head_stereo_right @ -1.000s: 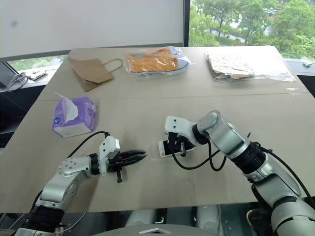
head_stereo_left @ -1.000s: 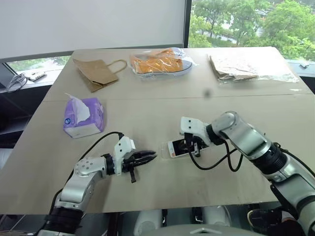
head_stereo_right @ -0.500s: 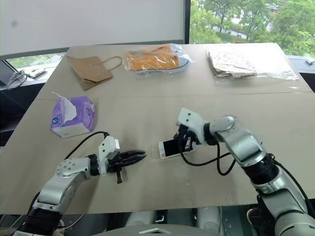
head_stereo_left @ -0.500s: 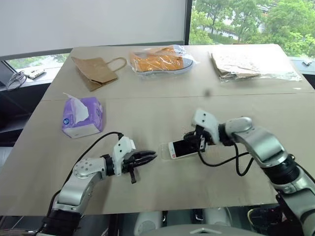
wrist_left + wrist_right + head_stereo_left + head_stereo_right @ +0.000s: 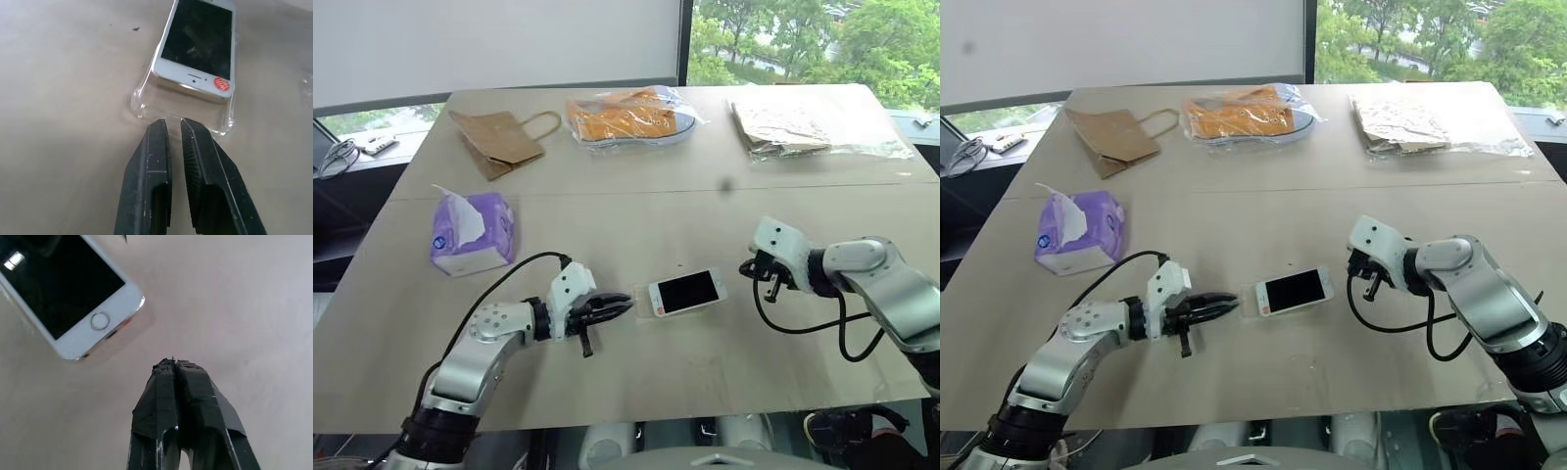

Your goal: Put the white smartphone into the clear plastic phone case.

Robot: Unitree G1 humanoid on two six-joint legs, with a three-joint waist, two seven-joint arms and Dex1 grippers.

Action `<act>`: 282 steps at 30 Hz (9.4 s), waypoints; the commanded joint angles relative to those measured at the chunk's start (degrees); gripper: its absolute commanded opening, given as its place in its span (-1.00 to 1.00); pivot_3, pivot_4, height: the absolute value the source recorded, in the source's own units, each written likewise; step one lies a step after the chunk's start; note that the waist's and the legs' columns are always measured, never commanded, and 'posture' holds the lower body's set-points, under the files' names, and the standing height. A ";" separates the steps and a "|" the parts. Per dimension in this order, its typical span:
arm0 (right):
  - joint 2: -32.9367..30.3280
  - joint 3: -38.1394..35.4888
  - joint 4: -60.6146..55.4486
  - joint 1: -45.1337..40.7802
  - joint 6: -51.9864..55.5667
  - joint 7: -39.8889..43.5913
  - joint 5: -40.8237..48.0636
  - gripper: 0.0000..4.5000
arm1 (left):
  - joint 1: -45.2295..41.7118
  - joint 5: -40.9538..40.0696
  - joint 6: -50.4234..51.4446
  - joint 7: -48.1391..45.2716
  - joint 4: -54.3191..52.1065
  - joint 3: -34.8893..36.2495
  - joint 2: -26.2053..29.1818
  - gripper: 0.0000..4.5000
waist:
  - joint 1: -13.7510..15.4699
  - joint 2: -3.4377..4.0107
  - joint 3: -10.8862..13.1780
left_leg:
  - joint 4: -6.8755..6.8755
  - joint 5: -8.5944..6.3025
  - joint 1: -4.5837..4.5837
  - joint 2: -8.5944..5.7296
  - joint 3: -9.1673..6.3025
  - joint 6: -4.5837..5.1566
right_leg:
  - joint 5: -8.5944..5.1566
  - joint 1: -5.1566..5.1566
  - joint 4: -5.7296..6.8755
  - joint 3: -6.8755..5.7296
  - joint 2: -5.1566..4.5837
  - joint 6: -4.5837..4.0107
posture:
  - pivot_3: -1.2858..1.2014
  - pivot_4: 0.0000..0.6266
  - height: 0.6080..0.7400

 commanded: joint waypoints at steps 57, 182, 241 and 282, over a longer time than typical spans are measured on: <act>6.94 18.85 -0.20 -7.89 -11.96 8.70 -2.15 -1.00 | -2.00 1.66 -1.29 -0.75 1.00 -1.49 -0.66 -0.79 | -0.08 -0.25 0.13 | 0.21 0.02 0.22 0.10 -0.05 -0.02 | 0.00 0.20 0.15 0.05 0.22 0.04 | 0.03 -0.52 1.00; 6.18 12.81 3.28 -2.53 -4.64 0.12 1.01 -1.00 | -13.55 6.31 -8.89 -7.15 14.46 -7.78 -6.12 -0.96 | 0.25 -0.33 -0.05 | 0.61 0.00 0.19 0.06 -0.11 0.01 | 0.17 0.42 0.17 0.09 0.23 0.15 | 0.03 -0.52 1.00; 1.84 -1.44 -8.63 6.75 -2.80 -3.21 8.73 -1.00 | -7.64 -0.81 1.05 -3.59 7.10 0.29 -0.41 -0.96 | 0.23 -0.31 0.10 | 0.13 -0.01 0.02 0.03 -0.11 0.03 | -0.04 0.11 -0.05 -0.03 0.05 0.05 | 0.03 -0.52 1.00; 1.26 3.99 -4.63 0.15 -7.81 3.92 6.02 -1.00 | -7.75 -5.79 1.25 -5.71 6.95 5.14 -1.66 -0.96 | 0.25 -0.34 0.11 | 0.22 0.00 0.04 0.05 -0.08 0.00 | 0.15 0.12 0.10 0.04 0.14 0.14 | 0.03 -0.52 1.00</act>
